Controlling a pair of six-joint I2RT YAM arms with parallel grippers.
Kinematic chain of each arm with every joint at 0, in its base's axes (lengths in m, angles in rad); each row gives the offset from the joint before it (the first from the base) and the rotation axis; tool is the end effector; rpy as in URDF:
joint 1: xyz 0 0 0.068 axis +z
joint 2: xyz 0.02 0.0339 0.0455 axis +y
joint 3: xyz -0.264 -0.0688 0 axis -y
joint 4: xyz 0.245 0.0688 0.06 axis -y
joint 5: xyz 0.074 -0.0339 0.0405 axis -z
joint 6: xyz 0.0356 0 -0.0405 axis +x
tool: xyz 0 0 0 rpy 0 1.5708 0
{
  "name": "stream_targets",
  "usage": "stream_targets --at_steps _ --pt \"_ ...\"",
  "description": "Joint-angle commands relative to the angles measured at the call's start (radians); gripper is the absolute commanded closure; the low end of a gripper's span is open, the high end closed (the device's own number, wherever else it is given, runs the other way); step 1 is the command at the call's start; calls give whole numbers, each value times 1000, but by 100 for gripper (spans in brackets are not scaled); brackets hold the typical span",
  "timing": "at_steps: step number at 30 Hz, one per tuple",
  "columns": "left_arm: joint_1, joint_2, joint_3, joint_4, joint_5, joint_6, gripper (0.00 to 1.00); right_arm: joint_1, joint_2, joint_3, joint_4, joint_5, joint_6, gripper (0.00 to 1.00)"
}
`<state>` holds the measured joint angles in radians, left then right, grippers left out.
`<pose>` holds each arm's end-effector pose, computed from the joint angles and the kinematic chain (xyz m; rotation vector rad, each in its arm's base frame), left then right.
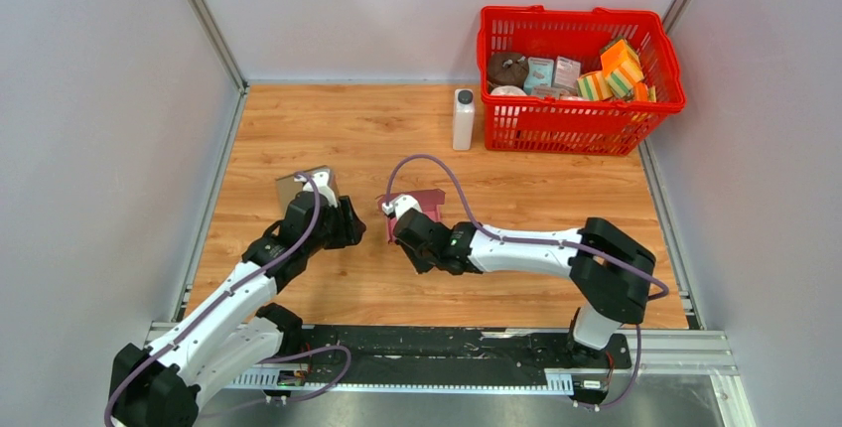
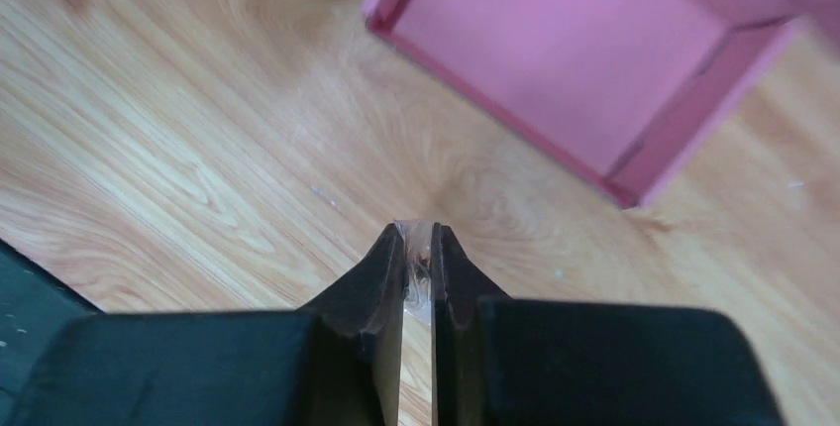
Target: Fold the paper box
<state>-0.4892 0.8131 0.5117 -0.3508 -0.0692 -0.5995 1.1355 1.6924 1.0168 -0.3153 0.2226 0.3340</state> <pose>0.1577 -0.0812 0.2234 -0.1640 2.2658 -0.5145 0.1506 0.3053 0.1782 -0.9167 2.3817 0.2987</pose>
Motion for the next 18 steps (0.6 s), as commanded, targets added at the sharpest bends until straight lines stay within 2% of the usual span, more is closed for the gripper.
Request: stream_targets --at_steps 1,3,4,5,6,8,10,13,17,18 --pt "3 64 47 65 37 17 40 -65 -86 121 -31 75 -82 90" --pt "3 109 63 91 65 29 40 -126 -48 150 -19 54 -113 86" --pt "3 156 85 120 83 35 39 -144 -33 182 -18 34 -151 79" --pt "4 181 97 131 92 52 37 -160 -11 202 -24 17 -165 49" --pt "3 228 114 144 98 61 36 -177 -10 218 -48 26 -176 33" --pt "3 276 169 145 98 101 36 -189 -40 223 -56 15 -214 17" --pt "5 334 221 133 83 128 35 -229 -75 195 -42 -5 -227 15" --pt "3 392 269 130 72 181 37 -325 -140 125 -12 -106 -246 19" --pt "3 458 309 124 72 236 40 -434 -178 40 82 -348 -303 30" --pt "3 478 315 131 72 244 41 -459 -175 23 123 -364 -311 30"
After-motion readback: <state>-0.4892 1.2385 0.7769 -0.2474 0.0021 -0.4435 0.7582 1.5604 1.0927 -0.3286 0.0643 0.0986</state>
